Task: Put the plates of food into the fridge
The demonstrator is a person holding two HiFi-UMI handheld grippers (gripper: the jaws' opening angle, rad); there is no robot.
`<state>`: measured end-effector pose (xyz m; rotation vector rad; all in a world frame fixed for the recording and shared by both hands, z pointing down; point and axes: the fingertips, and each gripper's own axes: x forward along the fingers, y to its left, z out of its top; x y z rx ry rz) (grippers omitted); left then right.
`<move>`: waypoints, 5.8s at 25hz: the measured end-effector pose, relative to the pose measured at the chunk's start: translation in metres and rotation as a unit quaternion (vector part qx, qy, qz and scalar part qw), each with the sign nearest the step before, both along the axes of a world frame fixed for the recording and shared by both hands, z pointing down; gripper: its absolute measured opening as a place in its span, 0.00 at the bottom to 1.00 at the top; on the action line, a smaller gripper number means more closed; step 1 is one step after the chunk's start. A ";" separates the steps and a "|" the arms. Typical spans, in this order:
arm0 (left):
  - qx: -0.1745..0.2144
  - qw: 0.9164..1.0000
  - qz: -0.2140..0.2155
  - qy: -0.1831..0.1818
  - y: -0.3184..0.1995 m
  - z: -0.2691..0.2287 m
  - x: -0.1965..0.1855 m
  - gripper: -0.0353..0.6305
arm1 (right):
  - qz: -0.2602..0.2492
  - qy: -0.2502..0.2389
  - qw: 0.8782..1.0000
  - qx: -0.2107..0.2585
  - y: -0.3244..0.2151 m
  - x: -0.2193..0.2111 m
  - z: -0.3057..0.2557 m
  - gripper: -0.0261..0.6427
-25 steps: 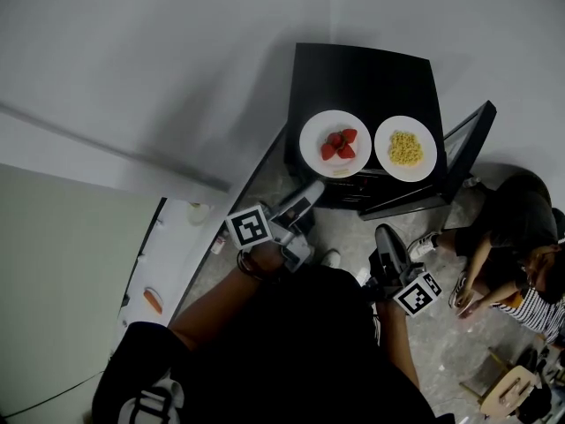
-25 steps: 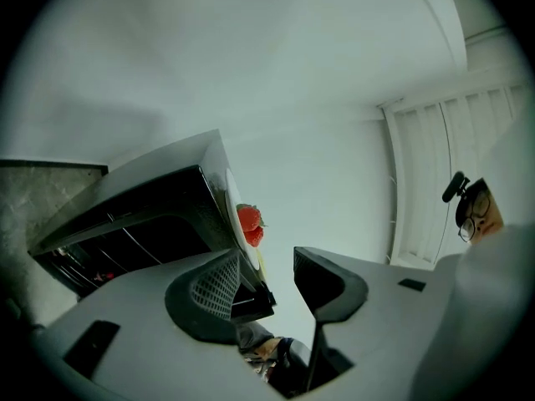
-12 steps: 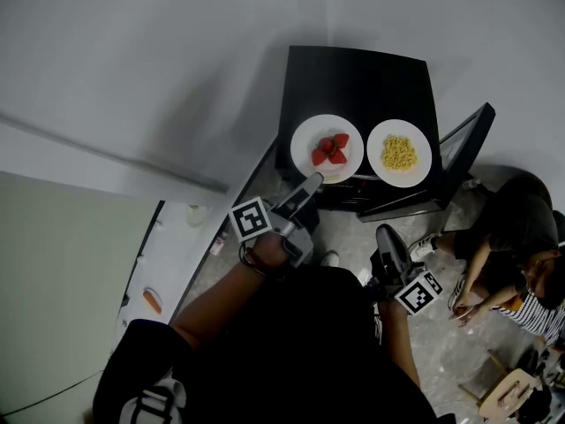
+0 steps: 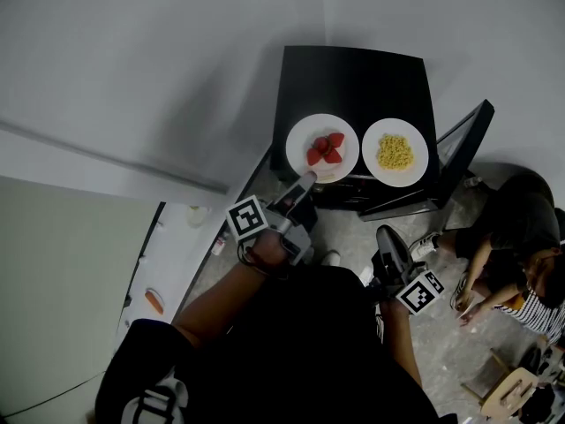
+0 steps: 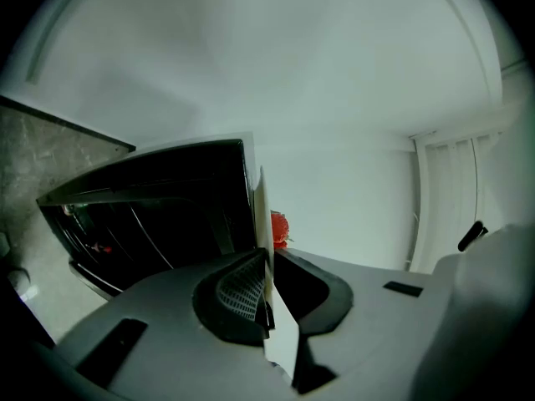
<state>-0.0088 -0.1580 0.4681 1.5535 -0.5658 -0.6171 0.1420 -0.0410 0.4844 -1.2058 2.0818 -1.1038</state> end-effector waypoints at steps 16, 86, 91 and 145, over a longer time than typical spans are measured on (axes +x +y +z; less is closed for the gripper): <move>0.040 0.999 0.009 -0.005 0.029 -0.024 -0.019 0.10 | -0.006 -0.020 1.000 0.023 0.013 -0.013 -0.010 0.08; -0.116 0.993 0.008 -0.036 0.020 0.173 -0.008 0.10 | 0.027 0.180 0.982 0.048 0.049 -0.020 0.002 0.08; -0.124 0.992 0.001 -0.036 0.009 0.178 -0.006 0.10 | 0.038 0.154 0.987 0.031 0.047 -0.015 0.006 0.08; -0.140 0.986 -0.065 -0.060 -0.032 0.195 0.013 0.26 | 0.020 0.139 0.990 0.001 0.053 -0.010 0.027 0.08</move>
